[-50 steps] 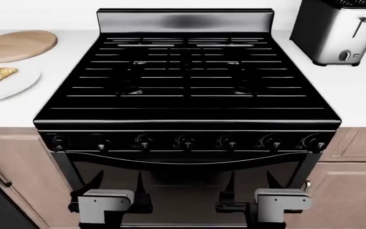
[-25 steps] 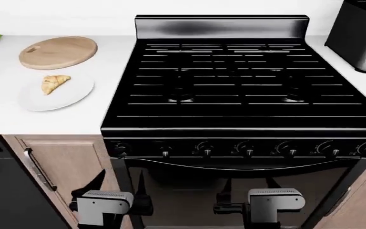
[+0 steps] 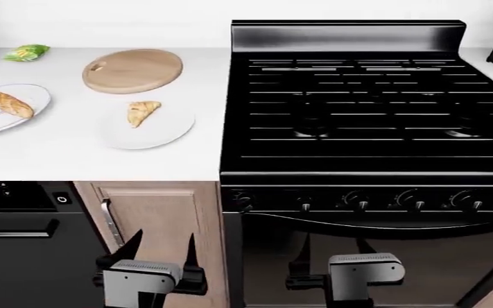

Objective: From the different types of pastries on the counter, select a croissant and place it on the cutting board. Then retrieve a jar of jam from the cabinet and place it alongside the croissant on the cutting board.

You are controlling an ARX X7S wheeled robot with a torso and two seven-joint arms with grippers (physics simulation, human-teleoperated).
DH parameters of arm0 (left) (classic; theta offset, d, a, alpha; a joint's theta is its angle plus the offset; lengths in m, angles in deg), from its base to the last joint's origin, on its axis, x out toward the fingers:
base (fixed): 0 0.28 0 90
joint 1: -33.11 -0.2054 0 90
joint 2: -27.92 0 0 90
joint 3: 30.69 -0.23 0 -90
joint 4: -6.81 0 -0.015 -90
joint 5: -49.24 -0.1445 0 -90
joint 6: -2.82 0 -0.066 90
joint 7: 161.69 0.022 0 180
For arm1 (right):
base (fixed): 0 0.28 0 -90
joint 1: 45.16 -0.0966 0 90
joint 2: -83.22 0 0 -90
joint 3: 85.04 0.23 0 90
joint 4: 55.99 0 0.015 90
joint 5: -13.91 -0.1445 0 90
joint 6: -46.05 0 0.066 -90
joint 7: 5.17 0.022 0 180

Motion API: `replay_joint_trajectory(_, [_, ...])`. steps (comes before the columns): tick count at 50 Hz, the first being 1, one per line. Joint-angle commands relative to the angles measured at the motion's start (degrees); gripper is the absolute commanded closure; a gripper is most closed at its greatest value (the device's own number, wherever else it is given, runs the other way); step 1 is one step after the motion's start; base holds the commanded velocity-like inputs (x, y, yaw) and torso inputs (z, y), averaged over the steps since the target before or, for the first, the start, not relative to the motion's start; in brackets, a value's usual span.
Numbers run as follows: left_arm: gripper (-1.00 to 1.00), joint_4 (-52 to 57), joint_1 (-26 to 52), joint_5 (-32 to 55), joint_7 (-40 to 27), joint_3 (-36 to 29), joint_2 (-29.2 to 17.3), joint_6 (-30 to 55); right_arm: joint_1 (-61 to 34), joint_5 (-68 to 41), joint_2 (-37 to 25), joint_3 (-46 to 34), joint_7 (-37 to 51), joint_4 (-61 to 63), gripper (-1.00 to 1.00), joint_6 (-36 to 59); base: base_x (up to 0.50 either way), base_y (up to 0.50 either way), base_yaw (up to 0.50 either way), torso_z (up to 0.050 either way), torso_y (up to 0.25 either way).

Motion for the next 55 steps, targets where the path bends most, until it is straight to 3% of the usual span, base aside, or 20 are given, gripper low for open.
replay_joint_trajectory(1, [-1.0,-0.28,0.26,-0.1,-0.6,-0.9,-0.54,0.23,-0.04,-0.14,-0.61,-0.91,0.72,0.14,-1.0,0.52,0.0,0.5,0.0,0.0,0.0])
replay_joint_trajectory(49, [-1.0,-5.89,4.3,-0.45,-3.29,-3.79,-1.06,1.85,-1.68,-1.05,-1.76,-3.71,3.12,-1.74,-1.0,0.76,0.0,0.5,0.0,0.0,0.0])
replay_joint_trajectory(55, [-1.0,-4.65,6.91,0.8,-4.81,-2.44,-1.27,6.01,-3.71,-1.6,-1.45,-2.41,4.5,-2.72,-1.0,4.1,0.0,0.5,0.0,0.0,0.0])
